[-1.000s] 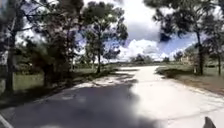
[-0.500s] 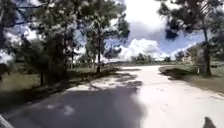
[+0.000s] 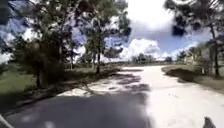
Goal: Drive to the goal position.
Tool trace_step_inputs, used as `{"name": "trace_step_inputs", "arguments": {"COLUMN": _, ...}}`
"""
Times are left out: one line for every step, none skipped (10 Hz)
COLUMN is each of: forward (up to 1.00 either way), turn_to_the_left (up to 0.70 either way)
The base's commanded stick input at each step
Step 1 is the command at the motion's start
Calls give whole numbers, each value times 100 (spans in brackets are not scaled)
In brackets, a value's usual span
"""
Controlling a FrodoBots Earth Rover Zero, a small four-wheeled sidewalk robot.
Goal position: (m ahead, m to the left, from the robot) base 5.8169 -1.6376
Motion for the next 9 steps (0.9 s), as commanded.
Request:
{"name": "trace_step_inputs", "arguments": {"forward": 85, "turn_to_the_left": -34}}
{"name": "trace_step_inputs", "arguments": {"forward": 85, "turn_to_the_left": -34}}
{"name": "trace_step_inputs", "arguments": {"forward": 85, "turn_to_the_left": -34}}
{"name": "trace_step_inputs", "arguments": {"forward": 85, "turn_to_the_left": -34}}
{"name": "trace_step_inputs", "arguments": {"forward": 85, "turn_to_the_left": 0}}
{"name": "trace_step_inputs", "arguments": {"forward": 85, "turn_to_the_left": 0}}
{"name": "trace_step_inputs", "arguments": {"forward": 85, "turn_to_the_left": 0}}
{"name": "trace_step_inputs", "arguments": {"forward": 85, "turn_to_the_left": 0}}
{"name": "trace_step_inputs", "arguments": {"forward": 85, "turn_to_the_left": 0}}
